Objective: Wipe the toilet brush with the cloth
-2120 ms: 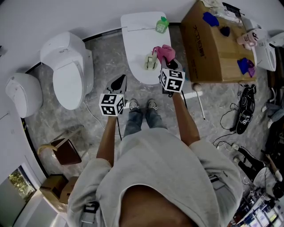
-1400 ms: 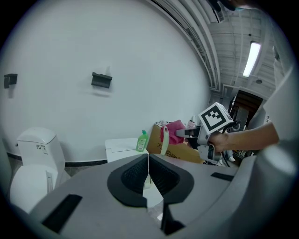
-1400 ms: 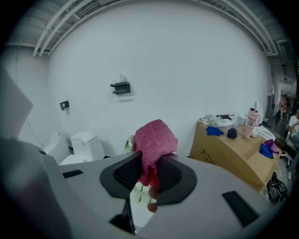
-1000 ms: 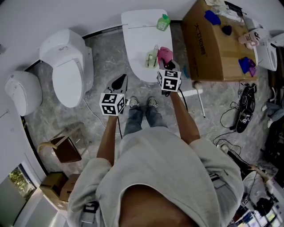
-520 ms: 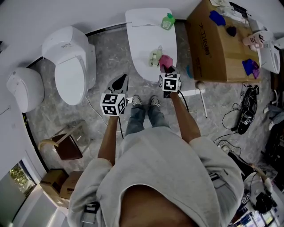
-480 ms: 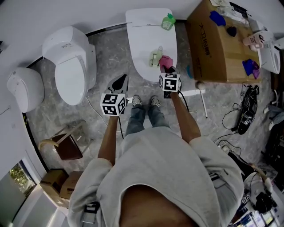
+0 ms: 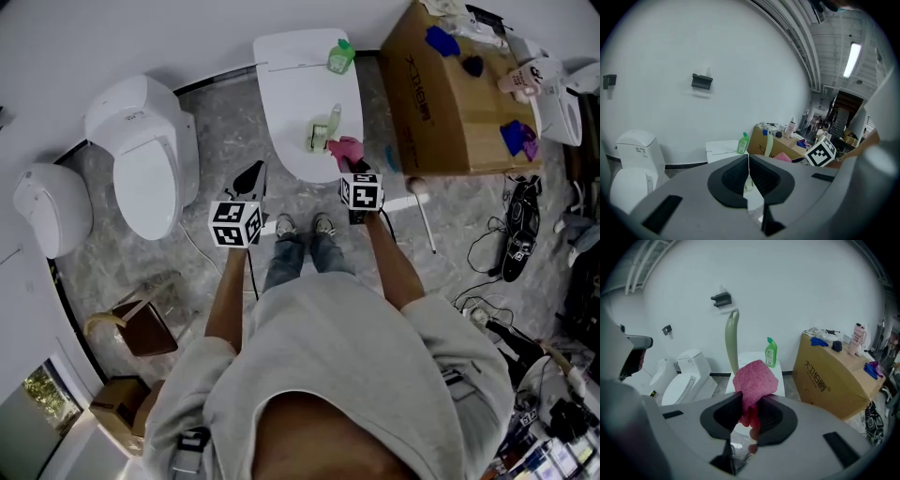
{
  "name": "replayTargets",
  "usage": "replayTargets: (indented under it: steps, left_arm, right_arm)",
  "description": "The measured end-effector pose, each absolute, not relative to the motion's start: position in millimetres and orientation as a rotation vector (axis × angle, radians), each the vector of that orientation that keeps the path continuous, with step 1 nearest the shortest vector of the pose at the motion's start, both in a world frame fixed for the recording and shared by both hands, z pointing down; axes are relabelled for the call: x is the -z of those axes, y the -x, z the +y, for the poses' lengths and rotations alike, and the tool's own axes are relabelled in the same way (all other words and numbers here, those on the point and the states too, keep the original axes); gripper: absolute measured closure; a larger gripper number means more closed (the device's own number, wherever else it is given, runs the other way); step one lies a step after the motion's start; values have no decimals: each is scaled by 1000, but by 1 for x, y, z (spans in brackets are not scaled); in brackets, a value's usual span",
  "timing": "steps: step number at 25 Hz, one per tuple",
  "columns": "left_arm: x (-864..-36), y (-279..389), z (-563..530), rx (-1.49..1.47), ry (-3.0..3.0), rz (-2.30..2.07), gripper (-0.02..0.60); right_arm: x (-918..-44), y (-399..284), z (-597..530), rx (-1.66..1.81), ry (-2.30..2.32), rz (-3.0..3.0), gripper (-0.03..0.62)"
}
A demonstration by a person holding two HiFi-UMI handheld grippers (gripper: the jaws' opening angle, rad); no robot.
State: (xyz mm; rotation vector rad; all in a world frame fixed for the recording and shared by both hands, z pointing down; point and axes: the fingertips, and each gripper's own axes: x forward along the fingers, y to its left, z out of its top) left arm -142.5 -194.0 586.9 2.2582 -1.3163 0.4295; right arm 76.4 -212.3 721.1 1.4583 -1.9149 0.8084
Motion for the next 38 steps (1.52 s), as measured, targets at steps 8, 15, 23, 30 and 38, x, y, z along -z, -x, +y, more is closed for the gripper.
replayTargets:
  steps: [8, 15, 23, 30, 38]
  left_arm:
    - [-569, 125, -203, -400, -2319, -1304, 558]
    - [-544, 110, -217, -347, -2387, -1301, 558]
    - [-508, 100, -239, -294, -2470, -1332, 558]
    - [-480, 96, -256, -248, -2532, -1357, 558]
    - [-460, 96, -270, -214, -2569, -1389, 558]
  right_arm:
    - [-658, -100, -215, -728, -1598, -2042, 503]
    - [-596, -107, -224, -606, -1682, -2140, 503]
    - [-534, -109, -234, -444, -1740, -2228, 503]
    - [-501, -110, -243, -353, -1769, -2270, 503]
    - [-483, -107, -249, -281, -1769, -2301, 505]
